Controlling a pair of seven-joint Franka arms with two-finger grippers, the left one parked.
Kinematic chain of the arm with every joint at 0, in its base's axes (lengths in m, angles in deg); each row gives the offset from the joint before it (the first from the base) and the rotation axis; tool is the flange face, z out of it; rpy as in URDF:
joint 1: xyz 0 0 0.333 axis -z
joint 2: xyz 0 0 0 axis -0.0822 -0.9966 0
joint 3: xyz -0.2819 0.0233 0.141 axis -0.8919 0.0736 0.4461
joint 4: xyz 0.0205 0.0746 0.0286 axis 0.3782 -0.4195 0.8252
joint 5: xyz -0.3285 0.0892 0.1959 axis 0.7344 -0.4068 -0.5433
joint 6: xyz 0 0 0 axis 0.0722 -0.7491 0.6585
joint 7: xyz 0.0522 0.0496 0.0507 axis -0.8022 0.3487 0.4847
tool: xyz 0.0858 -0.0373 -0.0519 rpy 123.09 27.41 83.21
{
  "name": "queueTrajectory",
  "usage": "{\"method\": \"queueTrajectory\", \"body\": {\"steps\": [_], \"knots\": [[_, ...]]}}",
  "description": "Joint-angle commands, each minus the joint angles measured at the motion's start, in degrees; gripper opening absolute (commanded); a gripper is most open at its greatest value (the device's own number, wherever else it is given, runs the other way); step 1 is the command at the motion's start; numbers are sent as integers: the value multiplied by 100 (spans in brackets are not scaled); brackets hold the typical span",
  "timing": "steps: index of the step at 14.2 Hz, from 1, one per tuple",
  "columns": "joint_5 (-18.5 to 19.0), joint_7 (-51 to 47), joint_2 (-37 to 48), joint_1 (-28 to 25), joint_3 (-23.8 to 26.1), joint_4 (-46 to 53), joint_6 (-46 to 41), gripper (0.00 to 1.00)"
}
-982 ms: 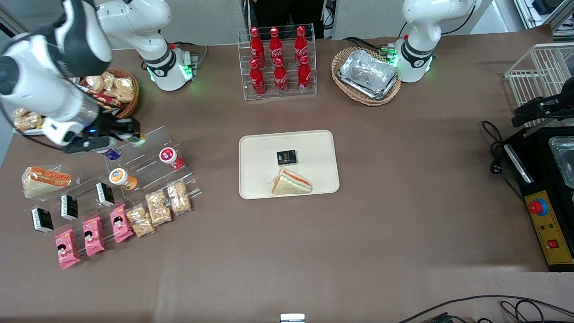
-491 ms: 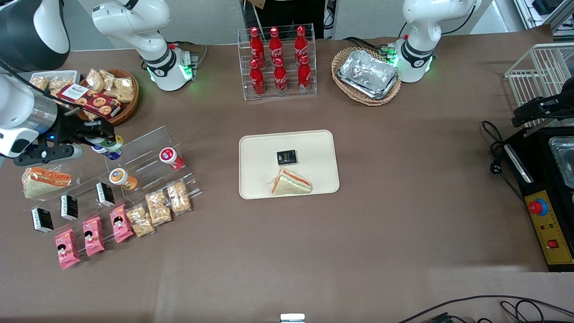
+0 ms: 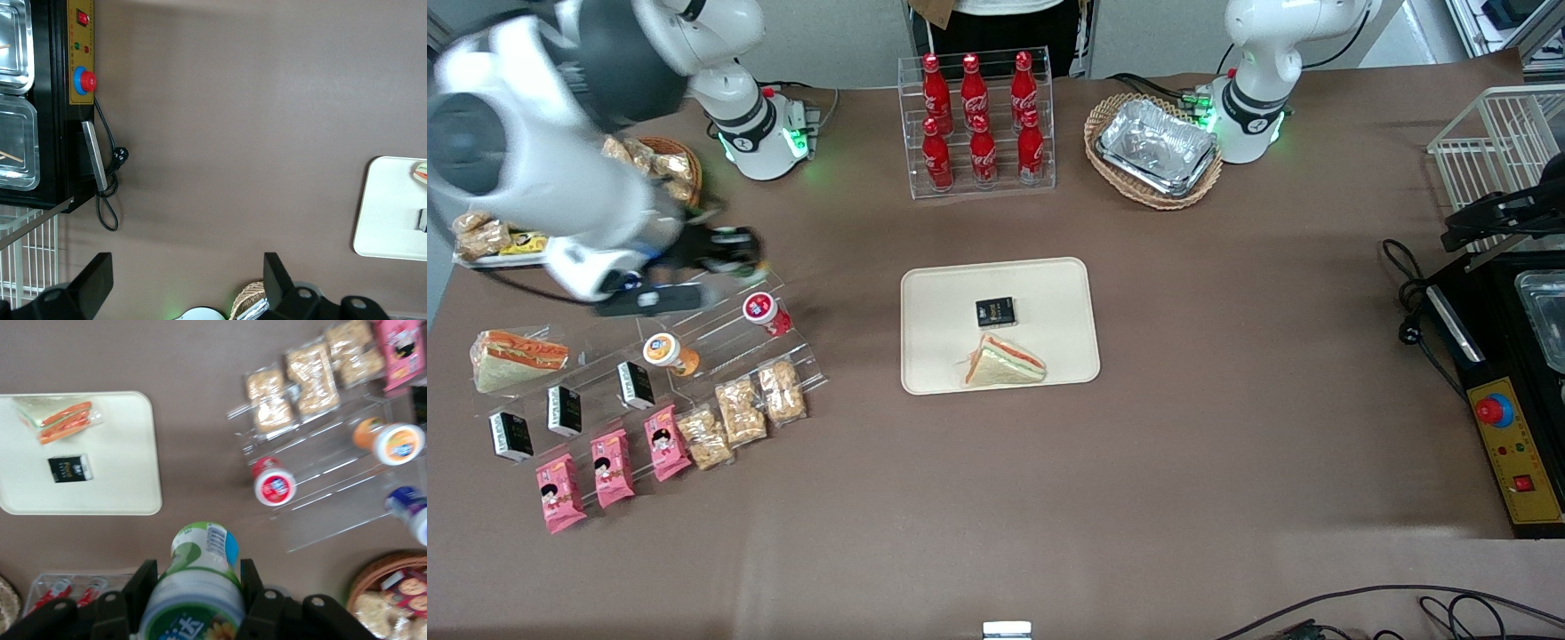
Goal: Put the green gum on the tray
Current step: 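Carry the green-capped bottle over the cream tray with the right gripper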
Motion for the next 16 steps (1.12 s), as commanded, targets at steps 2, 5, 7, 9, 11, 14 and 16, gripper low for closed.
{"method": "queueTrajectory", "body": {"steps": [2, 5, 7, 9, 11, 14, 16], "knots": [[-169, -1038, 40, -766, -55, -997, 1244, 29], [-169, -1514, -117, -1312, -55, -1832, 2808, 29], [-169, -1611, -390, -1515, -55, -2167, 3600, 29], [-169, -1664, -592, -1664, -55, -2588, 4356, 29], [-169, -1664, -829, -1743, -47, -2923, 5016, 29], [-169, -1708, -1312, -1867, -47, -2960, 5457, 29], [-178, -1708, -1480, -1902, -47, -2960, 5572, 29]]}}
